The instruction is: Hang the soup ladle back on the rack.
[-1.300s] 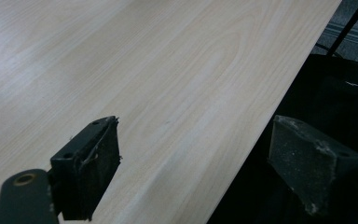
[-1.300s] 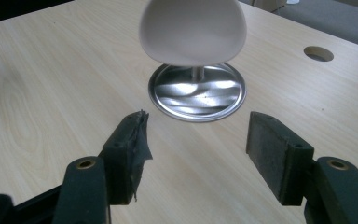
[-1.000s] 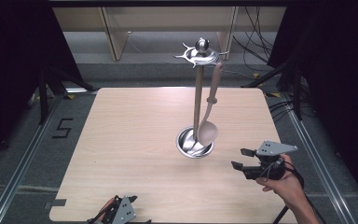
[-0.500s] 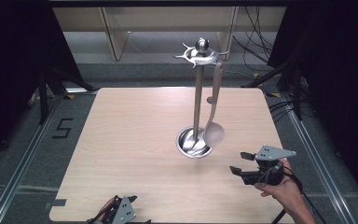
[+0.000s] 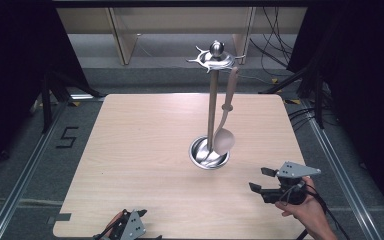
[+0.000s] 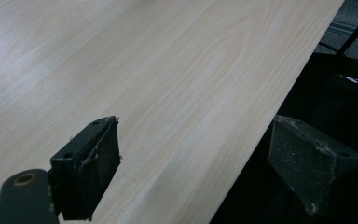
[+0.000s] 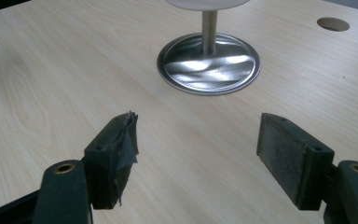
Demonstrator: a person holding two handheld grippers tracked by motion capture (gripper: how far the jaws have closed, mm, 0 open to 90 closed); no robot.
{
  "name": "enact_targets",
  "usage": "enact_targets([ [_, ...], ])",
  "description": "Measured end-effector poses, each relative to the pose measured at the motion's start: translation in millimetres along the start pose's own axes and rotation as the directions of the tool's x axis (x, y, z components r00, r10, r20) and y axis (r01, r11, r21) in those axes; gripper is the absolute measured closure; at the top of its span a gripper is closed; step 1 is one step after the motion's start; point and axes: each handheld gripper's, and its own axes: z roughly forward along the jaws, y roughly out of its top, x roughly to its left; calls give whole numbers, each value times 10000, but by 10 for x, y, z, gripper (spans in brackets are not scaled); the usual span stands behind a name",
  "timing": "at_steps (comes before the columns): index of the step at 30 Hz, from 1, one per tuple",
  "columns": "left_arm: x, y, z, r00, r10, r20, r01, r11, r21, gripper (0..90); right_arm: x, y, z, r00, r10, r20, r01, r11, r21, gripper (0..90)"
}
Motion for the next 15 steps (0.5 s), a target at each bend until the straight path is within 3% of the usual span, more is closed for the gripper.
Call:
enact_targets([
  [2, 5, -4, 0, 10000, -52, -16, 52, 10000, -6, 155, 8, -14, -10, 9998, -152, 127, 154, 9998, -135, 302],
  [3, 8, -5, 0, 10000, -29, -20, 29, 10000, -2, 155, 38, -22, -17, 9999, 87, 117, -86, 9998, -154, 301],
  [4, 8, -5, 0, 10000, -33, -22, 33, 10000, -2, 155, 28, -20, -23, 9998, -117, 161, 122, 9995, -290, 301],
  [8, 7, -3, 0, 10000, 17, -43, -17, 10000, 7, 155, 76, -35, -28, 9999, -64, 111, 66, 9997, -221, 300],
  [9, 5, -3, 1, 10000, 27, -36, -27, 10000, 16, 155, 69, -42, -18, 9997, -239, -24, 238, 9994, -249, 299],
  [10, -12, -6, 11, 9998, -186, 102, 187, 9997, -150, 155, 83, -48, -15, 9999, -119, -75, 117, 9997, -236, 299],
  [12, -13, -8, 12, 9997, -205, 99, 207, 9996, -205, 155, 87, -62, -19, 9995, -278, 119, 281, 9993, -231, 299],
  [15, 3, -7, -1, 10000, 8, -17, -8, 10000, -49, 155, 99, -88, -16, 9999, -167, 10, 167, 9997, -188, 298],
])
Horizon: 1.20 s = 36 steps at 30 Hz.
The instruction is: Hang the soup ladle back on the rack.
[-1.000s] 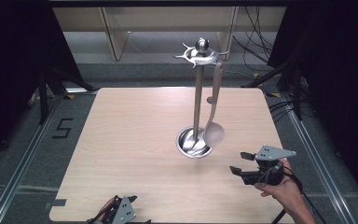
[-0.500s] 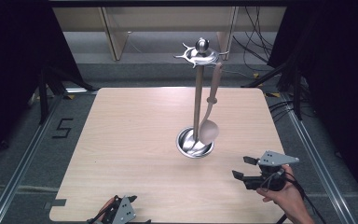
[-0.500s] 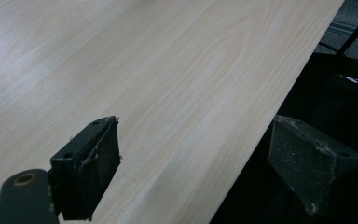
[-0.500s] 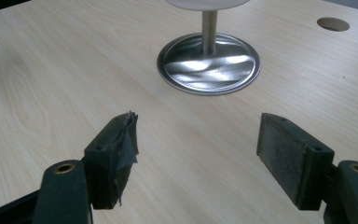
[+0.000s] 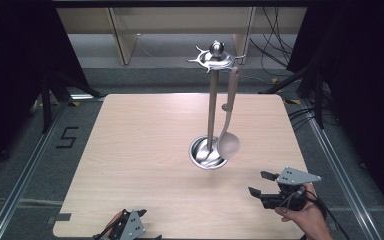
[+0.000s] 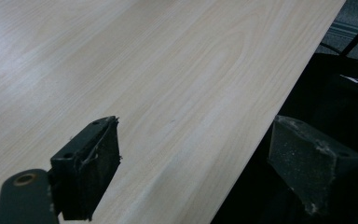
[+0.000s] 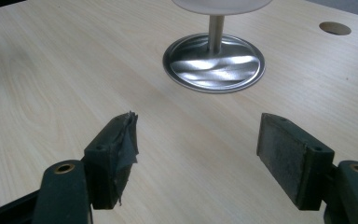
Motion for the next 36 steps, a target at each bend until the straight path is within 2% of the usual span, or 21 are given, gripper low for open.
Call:
enact_targets([
  [1, 5, 1, -2, 10000, 17, 7, -17, 10000, 29, 155, 22, -10, -12, 9996, 258, 91, -258, 9997, 38, 297],
  [2, 5, 3, -3, 10000, 1, 1, -1, 10000, 32, 155, -7, -21, -5, 9999, -121, 71, 121, 9999, -41, 297],
  [3, 5, 6, -5, 10000, 8, -48, -7, 10000, 78, 155, 16, -31, -12, 9998, 163, 136, -163, 9999, -41, 297],
  [4, 6, 4, -4, 10000, 11, -32, -11, 10000, 75, 156, -4, -45, 0, 9999, -130, 86, 131, 9998, -165, 298],
  [5, 7, 4, -4, 10000, 32, -34, -32, 9999, 97, 155, 25, -62, -8, 9996, 269, 110, -269, 9996, -46, 298],
  [6, 7, 4, -3, 10000, 29, -31, -29, 9999, 98, 155, 12, -75, -11, 9998, 105, 186, -104, 9999, -26, 297],
  [10, 2, 5, 1, 9999, 116, 4, -117, 9999, 125, 155, 37, -129, -13, 9994, 289, 194, -291, 9995, 87, 297],
  [12, -16, 4, 8, 9999, -109, 74, 109, 9999, -54, 155, 50, -158, -5, 9990, 412, 183, -414, 9991, 113, 297],
  [13, -5, 3, 3, 10000, 42, 36, -42, 10000, 46, 156, 55, -168, 1, 9990, 428, 97, -429, 9990, 151, 297],
  [14, -7, 4, 5, 10000, 18, 8, -18, 10000, 87, 155, 60, -176, 4, 9992, 391, 102, -393, 9990, 202, 297],
  [15, -7, 1, 8, 10000, 12, 27, -12, 10000, 63, 155, 50, -180, 6, 9998, 73, 192, -76, 9999, 146, 297],
  [19, -7, 0, 9, 10000, 14, 53, -14, 10000, 34, 155, 104, -214, 10, 9994, 333, 87, -335, 9991, 249, 297],
  [22, -6, -1, 9, 10000, 24, 52, -24, 10000, 35, 155, 96, -235, -3, 9998, -58, 198, 51, 9993, 373, 297],
  [24, -9, 0, 8, 10000, 14, 55, -14, 10000, 11, 155, 124, -263, -10, 9998, 70, 200, -78, 9992, 386, 297],
  [25, -14, 2, 13, 10000, -62, 44, 63, 10000, -37, 155, 116, -272, -14, 9997, -99, 234, 92, 9995, 298, 297],
  [26, -17, 2, 16, 9999, -97, 51, 98, 9999, -62, 155, 123, -281, -15, 10000, -50, 57, 48, 9993, 372, 297],
  [27, -21, 1, 15, 9998, -148, 108, 149, 9998, -95, 155, 140, -300, -30, 9998, -41, 175, 34, 9992, 398, 297],
  [29, -13, 0, 13, 10000, 4, 74, -4, 10000, 12, 155, 134, -308, -40, 9998, -70, 196, 62, 9991, 420, 297],
  [30, -10, 1, 11, 10000, 56, 62, -56, 10000, 40, 155, 125, -316, -40, 9998, -190, 30, 188, 9992, 364, 295],
  [33, -13, 6, 12, 9999, 78, 78, -78, 10000, 13, 155, 154, -344, -85, 9996, 131, 261, -140, 9993, 342, 263],
  [36, -21, 1, 24, 9999, 55, 111, -55, 10000, 36, 155, 165, -364, -104, 9993, 184, 320, -194, 9994, 304, 260],
])
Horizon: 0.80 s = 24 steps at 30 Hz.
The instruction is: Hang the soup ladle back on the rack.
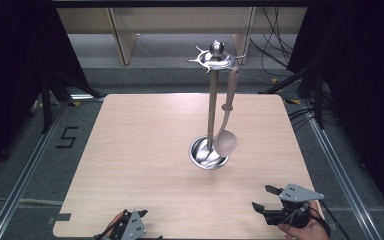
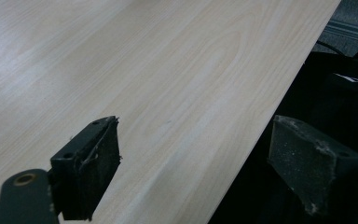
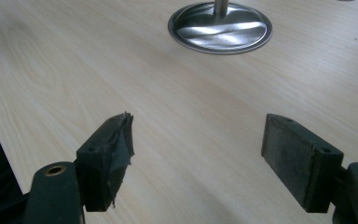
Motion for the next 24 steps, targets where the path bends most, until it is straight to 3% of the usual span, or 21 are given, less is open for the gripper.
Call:
enact_targets([
  [3, -1, 1, 0, 10000, 13, -9, -13, 10000, 22, 155, 0, -31, -6, 9998, -202, -67, 202, 9998, 22, 262],
  [4, -1, 1, 1, 10000, 4, -15, -4, 10000, 20, 155, 16, -40, -11, 10000, 11, -86, -10, 10000, 89, 263],
  [5, 1, 0, 1, 10000, 9, -23, -9, 10000, 29, 155, 11, -52, -3, 9997, -226, -65, 226, 9997, 53, 263],
  [7, 9, 0, -1, 10000, 83, -46, -83, 9999, 107, 155, 44, -71, -14, 9999, 16, -132, -14, 9999, 170, 263],
  [11, 9, 3, -1, 9999, 89, -98, -88, 9998, 151, 155, 49, -84, -23, 9993, -384, -6, 384, 9992, 125, 264],
  [12, 8, 3, -3, 9999, 93, -96, -92, 9999, 138, 155, 66, -90, -23, 9997, -155, -213, 158, 9997, 170, 264],
  [14, 5, 5, -2, 10000, 49, -70, -49, 9999, 92, 155, 75, -101, -26, 9988, -481, -69, 482, 9986, 194, 266],
  [18, -16, -2, 9, 9998, -187, 62, 188, 9997, -154, 156, 102, -130, -26, 9986, -530, -51, 531, 9978, 397, 269],
  [19, 9, 2, -1, 9999, 96, -54, -95, 9999, 99, 155, 106, -133, -27, 9986, -516, -130, 522, 9975, 479, 269],
  [20, 9, 4, -1, 9999, 102, -85, -101, 9998, 144, 155, 110, -140, -28, 9986, -525, -78, 528, 9977, 434, 269],
  [22, -15, -1, 10, 9998, -185, 50, 186, 9998, -111, 156, 112, -148, -23, 9981, -608, -108, 613, 9970, 481, 268],
  [24, -14, 1, 6, 10000, -80, -17, 80, 9999, -94, 155, 121, -158, -24, 9987, -499, -98, 504, 9972, 558, 268],
])
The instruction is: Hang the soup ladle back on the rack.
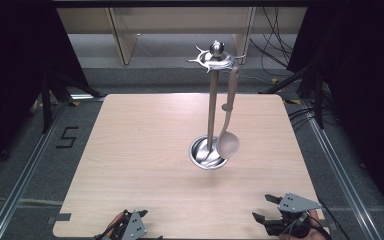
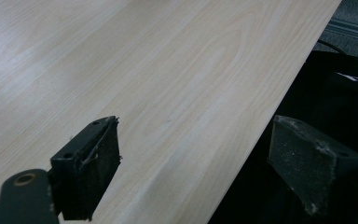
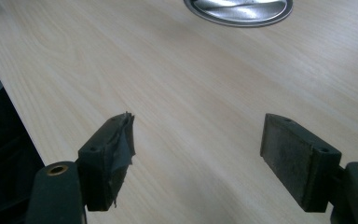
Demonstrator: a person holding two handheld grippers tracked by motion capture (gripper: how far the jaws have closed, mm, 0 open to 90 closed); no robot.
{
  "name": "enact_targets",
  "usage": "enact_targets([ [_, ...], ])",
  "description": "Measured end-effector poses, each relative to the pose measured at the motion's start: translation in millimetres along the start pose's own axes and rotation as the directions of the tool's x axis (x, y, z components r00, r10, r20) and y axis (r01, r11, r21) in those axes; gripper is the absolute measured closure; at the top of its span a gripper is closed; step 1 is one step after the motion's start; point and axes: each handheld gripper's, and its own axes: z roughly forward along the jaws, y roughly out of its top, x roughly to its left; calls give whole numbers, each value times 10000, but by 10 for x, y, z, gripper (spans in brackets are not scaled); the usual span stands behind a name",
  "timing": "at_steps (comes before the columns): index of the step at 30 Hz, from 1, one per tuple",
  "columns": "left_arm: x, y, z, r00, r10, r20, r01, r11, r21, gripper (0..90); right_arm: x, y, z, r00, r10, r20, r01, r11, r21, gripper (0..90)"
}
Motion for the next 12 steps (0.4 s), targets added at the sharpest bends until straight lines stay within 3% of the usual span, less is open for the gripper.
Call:
enact_targets([
  [6, 3, 6, -4, 9999, 163, -40, -163, 9998, 98, 155, 6, -16, 8, 10000, -42, -2, 42, 9999, 102, 267],
  [7, 3, 6, -4, 9998, 172, -41, -171, 9998, 103, 155, 34, -18, 2, 9999, 131, 54, -132, 9998, 127, 271],
  [8, 3, 5, -3, 9998, 178, -45, -177, 9998, 109, 155, 14, -14, 7, 9998, -195, 33, 195, 9998, 49, 271],
  [11, 6, 5, -3, 9998, 194, -53, -193, 9997, 124, 155, 16, -19, 8, 9999, -162, 54, 162, 9998, 69, 271],
  [12, 5, 5, -5, 9998, 179, -57, -178, 9998, 112, 155, 32, -23, 7, 10000, 85, 29, -86, 9998, 172, 272],
])
